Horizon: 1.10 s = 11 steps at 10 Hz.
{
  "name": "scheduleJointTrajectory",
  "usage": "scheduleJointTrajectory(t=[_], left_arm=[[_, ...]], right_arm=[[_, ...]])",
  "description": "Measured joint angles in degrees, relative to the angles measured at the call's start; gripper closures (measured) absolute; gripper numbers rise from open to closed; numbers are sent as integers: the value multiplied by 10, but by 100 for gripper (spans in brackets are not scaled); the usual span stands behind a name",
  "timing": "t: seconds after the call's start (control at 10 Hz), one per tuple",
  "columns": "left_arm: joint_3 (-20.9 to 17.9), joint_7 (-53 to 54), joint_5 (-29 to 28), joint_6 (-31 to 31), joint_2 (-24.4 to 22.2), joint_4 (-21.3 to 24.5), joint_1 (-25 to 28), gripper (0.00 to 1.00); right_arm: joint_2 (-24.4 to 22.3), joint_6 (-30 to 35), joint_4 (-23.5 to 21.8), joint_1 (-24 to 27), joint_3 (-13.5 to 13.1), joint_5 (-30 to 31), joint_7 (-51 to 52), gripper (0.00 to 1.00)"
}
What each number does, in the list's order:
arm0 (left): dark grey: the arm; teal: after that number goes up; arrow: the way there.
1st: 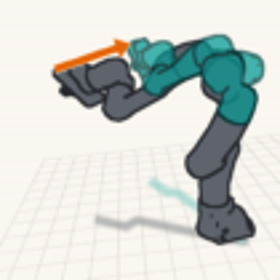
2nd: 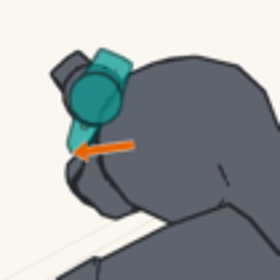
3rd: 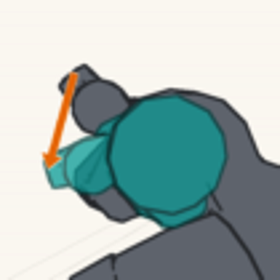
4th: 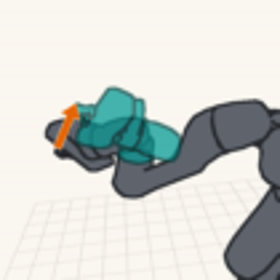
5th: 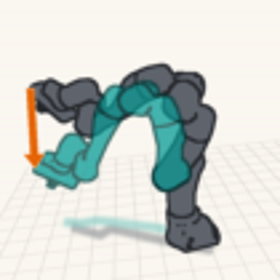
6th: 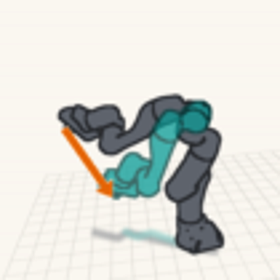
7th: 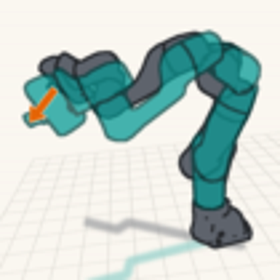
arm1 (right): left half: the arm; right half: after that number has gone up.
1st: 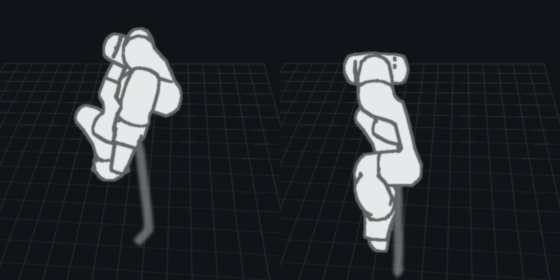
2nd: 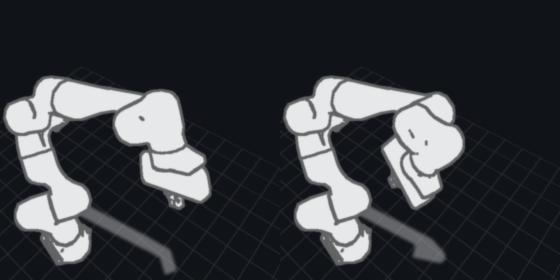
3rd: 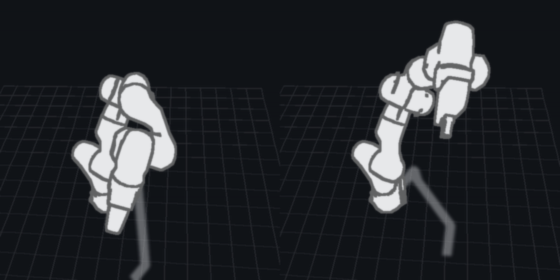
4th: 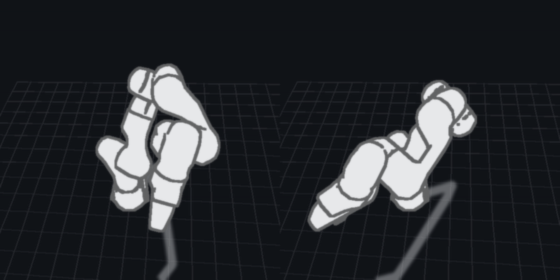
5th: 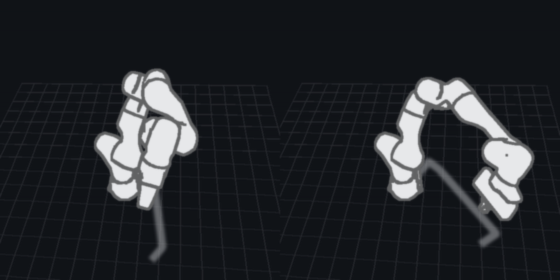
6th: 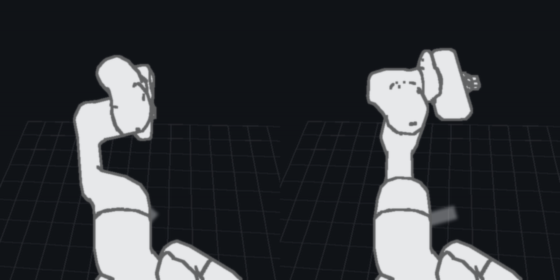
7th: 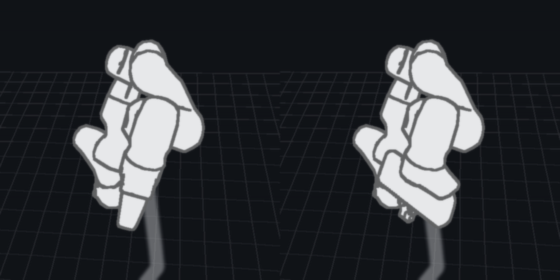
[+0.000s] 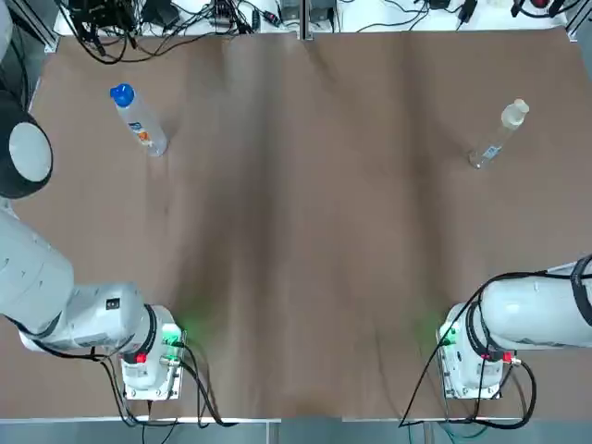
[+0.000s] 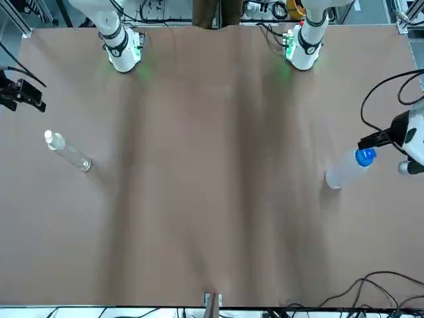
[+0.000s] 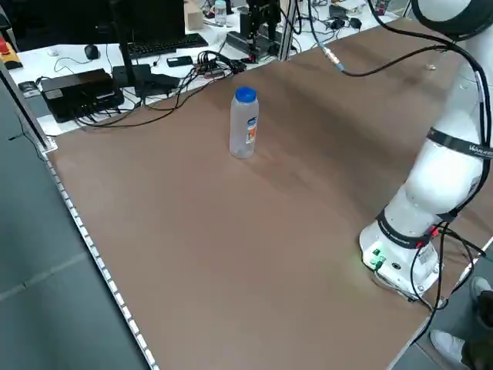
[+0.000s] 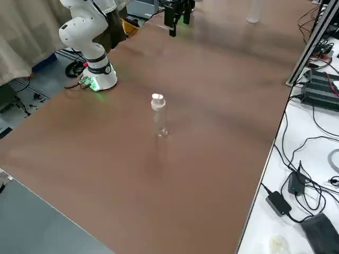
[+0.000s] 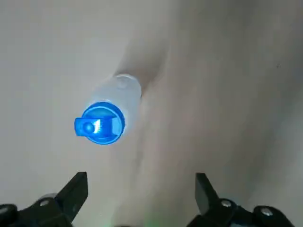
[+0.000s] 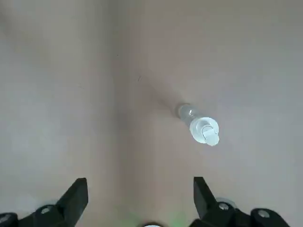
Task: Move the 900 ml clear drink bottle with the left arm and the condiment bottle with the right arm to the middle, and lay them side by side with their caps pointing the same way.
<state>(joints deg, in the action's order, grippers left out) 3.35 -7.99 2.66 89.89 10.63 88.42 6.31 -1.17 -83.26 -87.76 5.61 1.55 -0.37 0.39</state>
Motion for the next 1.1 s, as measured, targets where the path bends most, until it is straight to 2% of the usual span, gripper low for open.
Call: scheduleJointTrajectory(t=[0.2,0.4,0.6,0.8,1.1], left_arm=[[-1,0,0,41,0,18,10,0],[-2,4,-5,121,2,71,21,0],[-2,26,-11,177,3,118,27,0],[-2,35,-18,205,3,146,29,0],[-3,60,-29,212,-4,165,34,0]], right_arm=[[1,-11,-9,27,0,0,34,2],[2,-45,-51,66,-1,0,85,2],[3,-66,-85,81,-2,0,102,2],[3,-112,-129,84,-1,1,118,2],[-2,-193,-210,87,-1,1,137,2]])
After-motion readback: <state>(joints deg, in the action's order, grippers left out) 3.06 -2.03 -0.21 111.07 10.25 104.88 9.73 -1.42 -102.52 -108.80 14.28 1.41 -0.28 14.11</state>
